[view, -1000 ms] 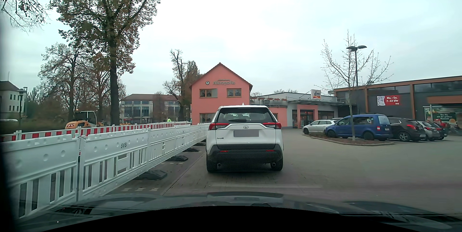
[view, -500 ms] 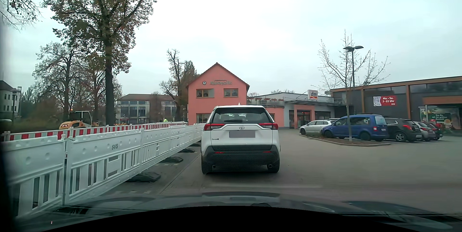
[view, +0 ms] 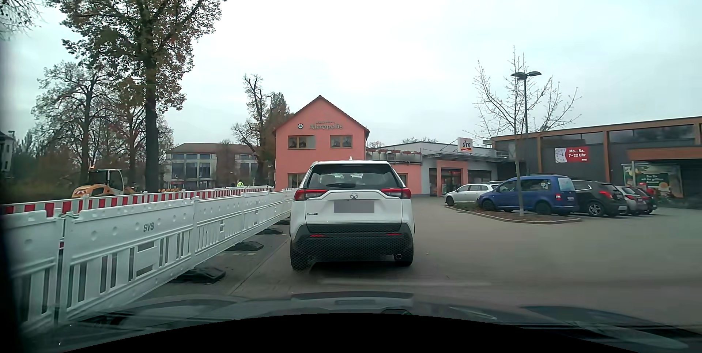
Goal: Follow the waypoints while adhering to traffic rules and regulations
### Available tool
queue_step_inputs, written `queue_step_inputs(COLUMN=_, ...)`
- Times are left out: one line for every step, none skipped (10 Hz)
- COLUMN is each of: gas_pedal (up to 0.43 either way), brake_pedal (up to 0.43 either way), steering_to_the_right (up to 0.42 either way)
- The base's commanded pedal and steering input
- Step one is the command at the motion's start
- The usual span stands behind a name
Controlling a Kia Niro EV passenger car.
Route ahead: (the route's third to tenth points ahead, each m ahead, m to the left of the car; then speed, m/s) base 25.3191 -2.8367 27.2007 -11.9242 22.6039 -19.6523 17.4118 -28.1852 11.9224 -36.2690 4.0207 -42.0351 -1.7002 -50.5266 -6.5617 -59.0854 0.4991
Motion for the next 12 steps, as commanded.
queue_step_inputs(gas_pedal=0.000, brake_pedal=0.006, steering_to_the_right=0.736)
queue_step_inputs(gas_pedal=0.000, brake_pedal=0.012, steering_to_the_right=0.748)
queue_step_inputs(gas_pedal=0.000, brake_pedal=0.018, steering_to_the_right=0.760)
queue_step_inputs(gas_pedal=0.000, brake_pedal=0.043, steering_to_the_right=0.774)
queue_step_inputs(gas_pedal=0.000, brake_pedal=0.055, steering_to_the_right=0.784)
queue_step_inputs(gas_pedal=0.000, brake_pedal=0.073, steering_to_the_right=0.793)
queue_step_inputs(gas_pedal=0.000, brake_pedal=0.091, steering_to_the_right=0.802)
queue_step_inputs(gas_pedal=0.000, brake_pedal=0.122, steering_to_the_right=0.805)
queue_step_inputs(gas_pedal=0.000, brake_pedal=0.116, steering_to_the_right=0.805)
queue_step_inputs(gas_pedal=0.000, brake_pedal=0.098, steering_to_the_right=0.805)
queue_step_inputs(gas_pedal=0.000, brake_pedal=0.085, steering_to_the_right=0.808)
queue_step_inputs(gas_pedal=0.000, brake_pedal=0.061, steering_to_the_right=0.812)
